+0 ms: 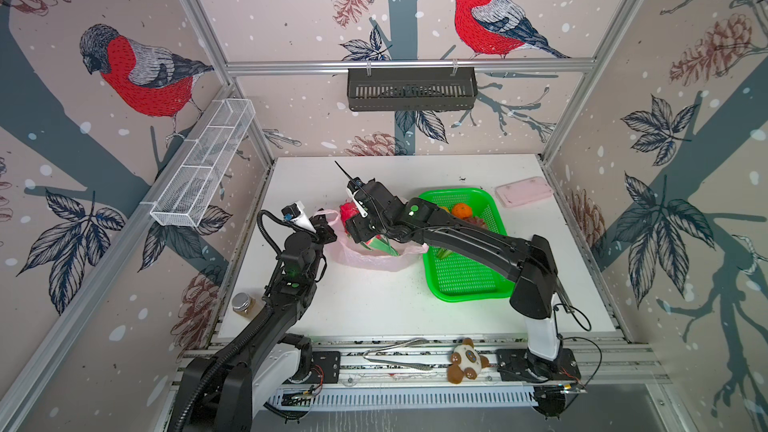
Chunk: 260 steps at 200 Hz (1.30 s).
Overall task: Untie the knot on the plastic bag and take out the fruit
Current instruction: 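Grasp the red dragon fruit with the right gripper and lift it, then lift the dragon fruit out of the pink bag and carry it over the green basket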
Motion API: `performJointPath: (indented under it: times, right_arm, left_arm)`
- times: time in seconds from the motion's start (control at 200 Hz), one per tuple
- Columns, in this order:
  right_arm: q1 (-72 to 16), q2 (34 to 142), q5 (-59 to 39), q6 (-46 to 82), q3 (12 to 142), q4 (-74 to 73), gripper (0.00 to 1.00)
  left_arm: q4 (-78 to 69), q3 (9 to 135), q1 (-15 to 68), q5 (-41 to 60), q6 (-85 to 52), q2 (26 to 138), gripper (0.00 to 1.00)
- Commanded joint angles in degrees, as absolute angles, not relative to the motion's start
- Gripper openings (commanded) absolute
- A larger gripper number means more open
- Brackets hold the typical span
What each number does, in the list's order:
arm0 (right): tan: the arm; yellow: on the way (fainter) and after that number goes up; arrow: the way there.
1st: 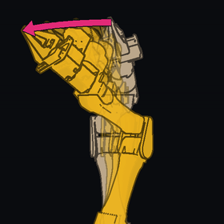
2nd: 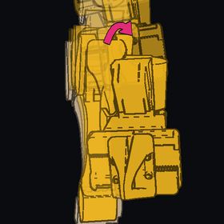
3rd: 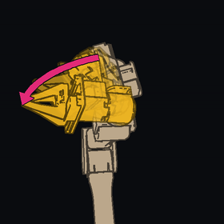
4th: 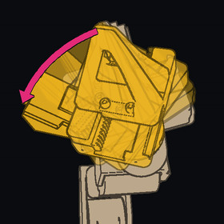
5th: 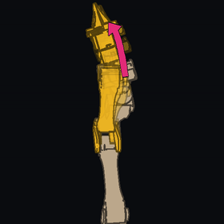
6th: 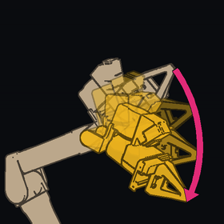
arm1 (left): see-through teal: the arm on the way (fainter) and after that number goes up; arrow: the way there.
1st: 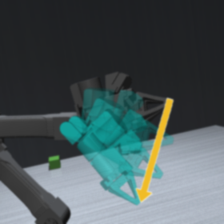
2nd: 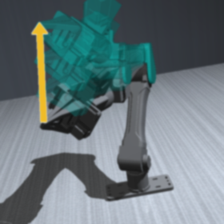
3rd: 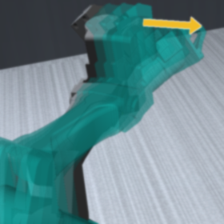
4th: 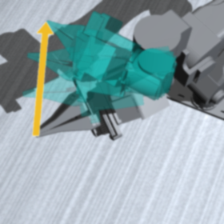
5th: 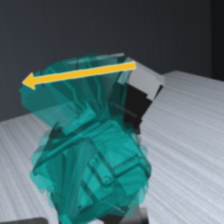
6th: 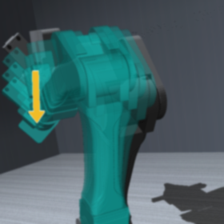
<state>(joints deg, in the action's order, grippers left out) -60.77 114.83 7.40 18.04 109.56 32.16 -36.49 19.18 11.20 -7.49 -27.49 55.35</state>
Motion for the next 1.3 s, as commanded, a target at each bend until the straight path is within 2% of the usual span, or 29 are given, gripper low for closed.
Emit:
performJointPath:
  times: [0.0,0.4,1.296]
  right_arm:
    - [-60.7,115.0,8.4,17.7,110.8,28.4,0.18]
    - [-59.8,115.3,8.0,17.2,112.2,24.7,0.18]
    - [-58.3,117.9,7.6,15.6,124.4,24.7,0.18]
  left_arm:
    - [-36.7,18.8,11.2,-8.1,-28.7,54.5,0.00]
    - [-35.8,16.6,11.2,-10.2,-31.2,50.4,0.00]
    - [-34.9,12.2,11.1,-19.1,-32.5,42.0,0.00]
